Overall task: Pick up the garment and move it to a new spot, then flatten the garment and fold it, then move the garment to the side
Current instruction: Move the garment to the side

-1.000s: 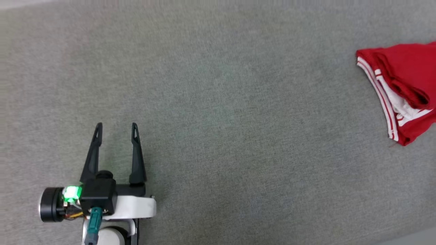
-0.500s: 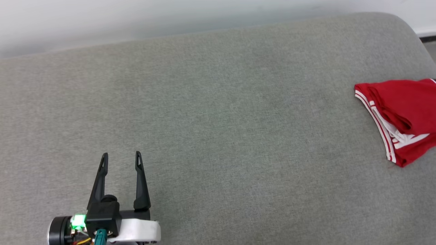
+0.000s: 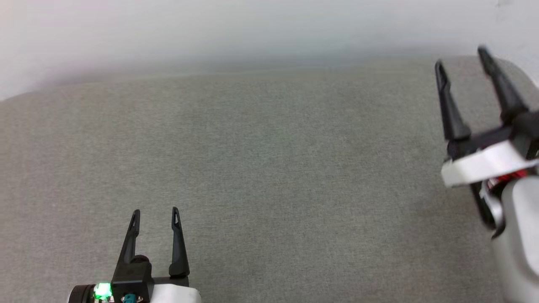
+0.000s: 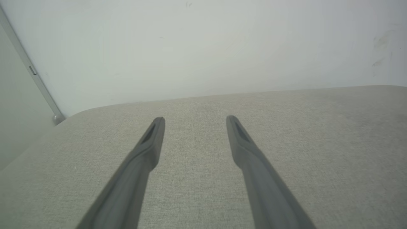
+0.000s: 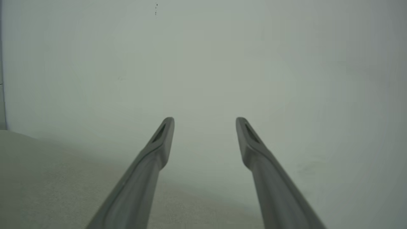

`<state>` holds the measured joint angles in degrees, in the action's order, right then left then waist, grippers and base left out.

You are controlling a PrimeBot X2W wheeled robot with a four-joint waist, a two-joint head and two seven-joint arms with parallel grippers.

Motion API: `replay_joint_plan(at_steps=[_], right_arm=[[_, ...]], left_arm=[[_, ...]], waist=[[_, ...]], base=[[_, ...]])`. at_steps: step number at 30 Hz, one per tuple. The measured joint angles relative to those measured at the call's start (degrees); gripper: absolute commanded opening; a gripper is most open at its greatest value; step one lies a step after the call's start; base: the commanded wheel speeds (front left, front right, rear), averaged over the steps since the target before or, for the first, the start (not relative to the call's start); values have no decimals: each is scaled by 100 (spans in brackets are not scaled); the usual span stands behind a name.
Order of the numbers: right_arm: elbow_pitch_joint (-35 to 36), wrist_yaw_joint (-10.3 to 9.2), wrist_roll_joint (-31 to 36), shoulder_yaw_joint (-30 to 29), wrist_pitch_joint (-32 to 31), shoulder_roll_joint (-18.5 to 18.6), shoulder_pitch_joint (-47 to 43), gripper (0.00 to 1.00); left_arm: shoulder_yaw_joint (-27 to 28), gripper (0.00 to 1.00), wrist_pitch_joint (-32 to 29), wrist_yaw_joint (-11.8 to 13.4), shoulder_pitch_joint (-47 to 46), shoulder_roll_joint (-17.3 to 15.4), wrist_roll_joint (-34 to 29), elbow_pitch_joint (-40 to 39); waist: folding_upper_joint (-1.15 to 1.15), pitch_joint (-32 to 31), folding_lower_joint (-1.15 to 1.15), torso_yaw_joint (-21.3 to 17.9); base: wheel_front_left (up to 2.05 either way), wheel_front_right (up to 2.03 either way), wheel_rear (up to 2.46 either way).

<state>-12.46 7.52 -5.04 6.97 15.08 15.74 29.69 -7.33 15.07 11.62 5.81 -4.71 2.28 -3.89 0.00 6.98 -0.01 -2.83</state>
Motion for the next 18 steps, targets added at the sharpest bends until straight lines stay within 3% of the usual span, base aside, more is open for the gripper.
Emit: replay_joint_plan(at_steps=[6,18], right_arm=[[221,0,-5,-280,0,-460,-1140,100],[731,-1,10,-711,0,-1003,-2841,100]], left_arm=[[14,100,0,-63,98,23,7,116],[153,100,0,-203,392,48,42,177]], waist=[[0,-192,0,162],[0,-571,0,234]], base=[[0,0,0],[0,0,0]])
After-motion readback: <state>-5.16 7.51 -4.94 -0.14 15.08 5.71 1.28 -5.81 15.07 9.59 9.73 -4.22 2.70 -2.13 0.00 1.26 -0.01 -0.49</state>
